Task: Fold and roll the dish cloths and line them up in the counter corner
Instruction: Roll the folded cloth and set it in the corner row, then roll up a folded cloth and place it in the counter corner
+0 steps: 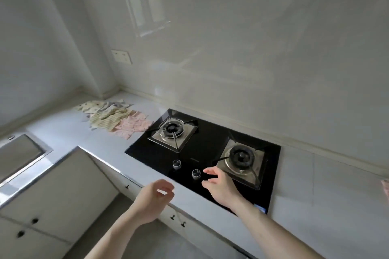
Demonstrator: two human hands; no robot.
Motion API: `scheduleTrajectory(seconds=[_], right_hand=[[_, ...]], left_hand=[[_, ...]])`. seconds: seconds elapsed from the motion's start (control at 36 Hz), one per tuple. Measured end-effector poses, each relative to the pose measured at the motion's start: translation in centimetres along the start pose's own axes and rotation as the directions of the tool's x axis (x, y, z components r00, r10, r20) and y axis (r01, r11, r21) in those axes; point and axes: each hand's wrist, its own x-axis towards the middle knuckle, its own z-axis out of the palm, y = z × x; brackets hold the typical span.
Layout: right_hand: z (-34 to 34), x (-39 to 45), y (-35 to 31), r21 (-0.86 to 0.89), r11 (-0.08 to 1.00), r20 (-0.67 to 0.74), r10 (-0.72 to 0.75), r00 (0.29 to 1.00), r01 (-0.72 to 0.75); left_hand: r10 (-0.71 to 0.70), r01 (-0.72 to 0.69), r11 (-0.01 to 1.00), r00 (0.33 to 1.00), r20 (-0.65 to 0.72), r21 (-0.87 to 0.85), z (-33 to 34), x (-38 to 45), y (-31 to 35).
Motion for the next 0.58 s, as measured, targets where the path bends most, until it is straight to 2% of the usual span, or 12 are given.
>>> scheduleTrajectory(seconds=[0.31,0.58], right_hand=[[10.3,3.5,-7.5,-0.110,0.989,0.183,-0.078,0.980,0.100],[19.2,13.1,-12.4,-0.077,0.994,0.255,-0.056,0.965,0.078]], left_hand=[[-0.066,0.049,0.993,0.985,-0.158,-0.108,-9.7,-1.2,-8.9],[-0.129,0.104,0.986,0.970,-0.204,-0.129,-18.1,5.5,-15.1]])
